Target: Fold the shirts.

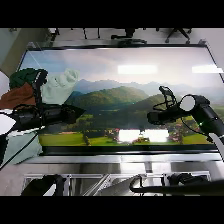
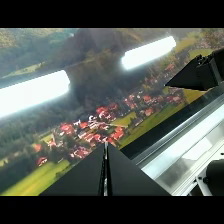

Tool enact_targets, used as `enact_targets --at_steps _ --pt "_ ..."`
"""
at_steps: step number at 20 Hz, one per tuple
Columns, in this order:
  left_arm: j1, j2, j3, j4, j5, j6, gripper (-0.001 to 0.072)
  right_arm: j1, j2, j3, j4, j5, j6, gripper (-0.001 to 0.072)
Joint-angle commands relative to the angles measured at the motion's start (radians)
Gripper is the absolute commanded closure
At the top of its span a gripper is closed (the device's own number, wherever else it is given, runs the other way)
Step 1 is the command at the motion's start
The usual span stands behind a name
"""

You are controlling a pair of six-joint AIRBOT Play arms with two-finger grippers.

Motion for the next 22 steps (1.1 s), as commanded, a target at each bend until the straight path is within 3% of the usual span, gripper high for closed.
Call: enact_targets --at_steps 1,4,10,14,15,16,17,18,22 --pt "-0.001 0.0 0.001 0.0 0.002 0.001 0.0692 0.001 0.0 -0.001 0.0 0.0 0.0 0.0692" --pt "-0.001 0.0 0.001 -0.003 0.005 0.001 0.0691 0.001 0.0 -0.001 0.0 0.0 0.0 0.0692" --pt "0.0 -0.008 0.001 0.005 0.205 0.006 0.0691 0.001 -0.003 -0.001 0.0 -0.032 0.0 0.0692" --pt "0.042 -0.099 0.002 0.247 0.39 0.05 0.0681 0.001 -0.034 -0.001 0.0 -0.089 0.0 0.0687" --pt "0.077 -0.144 0.002 0.314 0.428 0.05 0.0457 0.001 -0.042 -0.001 -0.001 -0.111 0.0 0.0683" --pt "0.12 -0.195 0.002 0.346 0.47 0.05 0.0206 0.001 -0.05 -0.001 -0.002 -0.14 0.0 0.0626" --pt "0.182 -0.252 0.003 0.334 0.499 0.049 0.0081 0.001 -0.057 -0.001 -0.008 -0.162 0.0 0.0406" --pt "0.239 -0.308 0.017 0.331 0.498 0.049 0.0085 0.0 -0.061 -0.001 -0.021 -0.184 0.0 0.0247" --pt "0.449 -0.551 0.113 0.33 0.435 0.035 0.0084 -0.019 -0.063 -0.001 -0.061 -0.209 0.0 0.0247"
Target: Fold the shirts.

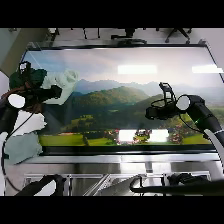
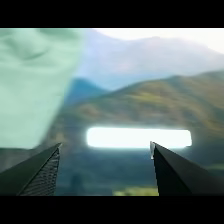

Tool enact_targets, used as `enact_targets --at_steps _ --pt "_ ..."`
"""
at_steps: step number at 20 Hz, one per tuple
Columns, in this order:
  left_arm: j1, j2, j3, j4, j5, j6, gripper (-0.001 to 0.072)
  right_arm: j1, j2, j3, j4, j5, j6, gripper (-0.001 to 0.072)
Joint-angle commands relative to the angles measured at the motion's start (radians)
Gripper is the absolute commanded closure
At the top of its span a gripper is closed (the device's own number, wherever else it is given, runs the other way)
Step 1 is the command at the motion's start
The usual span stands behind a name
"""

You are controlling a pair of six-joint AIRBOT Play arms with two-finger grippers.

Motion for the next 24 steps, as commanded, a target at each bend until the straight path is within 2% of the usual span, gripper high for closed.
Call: enact_targets --at_steps 1,7,9,12,13,14,15,16,17,20,24 --pt "0.163 -0.214 0.08 0.027 -0.014 -0.009 0.0083 -0.023 -0.005 0.0 -0.026 -0.034 0.0 0.0247" --pt "0.221 -0.52 0.294 0.031 -0.072 -0.013 0.0081 -0.065 -0.006 0.0 -0.026 -0.056 0.0 0.0239" --pt "0.228 -0.602 0.367 0.033 -0.073 -0.013 0.0082 -0.068 -0.006 0.0 -0.026 -0.074 0.0 0.0071" --pt "0.212 -0.713 0.485 -0.001 -0.142 -0.014 0.0089 -0.068 -0.007 0.0 -0.026 -0.09 0.0 0.007" --pt "0.203 -0.739 0.526 -0.03 -0.176 -0.014 0.0223 -0.068 -0.007 0.001 -0.025 -0.097 0.0 0.0071" --pt "0.19 -0.761 0.569 -0.054 -0.22 -0.014 0.0602 -0.068 -0.007 0.001 -0.026 -0.099 0.0 0.0072" --pt "0.176 -0.771 0.608 -0.063 -0.26 -0.011 0.0694 -0.068 -0.007 0.001 -0.026 -0.097 0.0 0.0102" --pt "0.16 -0.775 0.652 -0.071 -0.306 -0.011 0.0695 -0.068 -0.007 0.001 -0.025 -0.092 0.001 0.0324" --pt "0.137 -0.771 0.696 -0.071 -0.359 -0.011 0.0696 -0.068 -0.007 0.001 -0.026 -0.089 0.001 0.0514" --pt "0.05 -0.712 0.795 -0.087 -0.494 -0.01 0.0697 -0.108 -0.01 0.004 -0.023 -0.089 0.012 0.0692" --pt "-0.15 -0.549 0.745 -0.24 -0.627 0.025 0.0697 -0.232 -0.013 0.008 0.033 -0.089 0.005 0.0691"
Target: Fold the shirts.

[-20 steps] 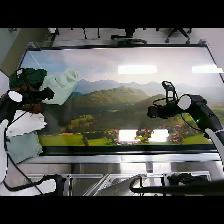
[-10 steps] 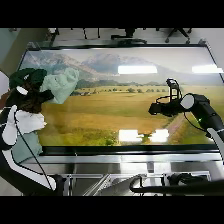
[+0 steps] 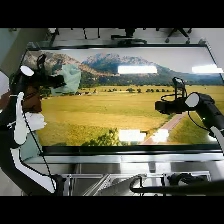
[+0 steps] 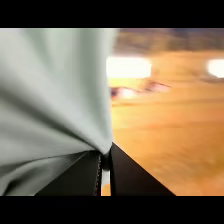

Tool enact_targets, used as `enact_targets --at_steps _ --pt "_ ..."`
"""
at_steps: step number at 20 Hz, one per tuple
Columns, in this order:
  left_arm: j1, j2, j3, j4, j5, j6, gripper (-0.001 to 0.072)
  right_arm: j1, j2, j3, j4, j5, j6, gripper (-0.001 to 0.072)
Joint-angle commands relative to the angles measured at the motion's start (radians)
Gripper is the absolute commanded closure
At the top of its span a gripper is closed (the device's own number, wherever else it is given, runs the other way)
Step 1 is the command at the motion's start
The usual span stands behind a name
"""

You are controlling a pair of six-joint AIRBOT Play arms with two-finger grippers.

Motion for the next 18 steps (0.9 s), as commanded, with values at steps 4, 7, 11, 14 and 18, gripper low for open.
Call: enact_targets --at_steps 4,7,11,14,18 --pt "-0.39 0.22 -0.2 -0.097 -0.09 0.017 0.0696 -0.114 -0.002 0.003 0.052 0.044 -0.041 0.0692" --pt "-0.547 0.243 -0.301 -0.081 0.043 -0.047 0.0695 -0.113 -0.002 0.003 0.08 0.106 -0.054 0.0685" --pt "-0.613 0.242 -0.317 -0.081 0.081 -0.099 0.0251 -0.113 -0.003 0.002 0.243 0.166 -0.134 0.0274" --pt "-0.546 0.242 -0.221 -0.079 -0.1 -0.128 -0.0003 -0.095 -0.02 0.001 0.385 0.202 -0.244 0.0274" --pt "-0.396 0.295 -0.293 -0.079 -0.266 -0.137 -0.0004 0.0 -0.068 0.001 0.392 0.193 -0.315 0.0258"
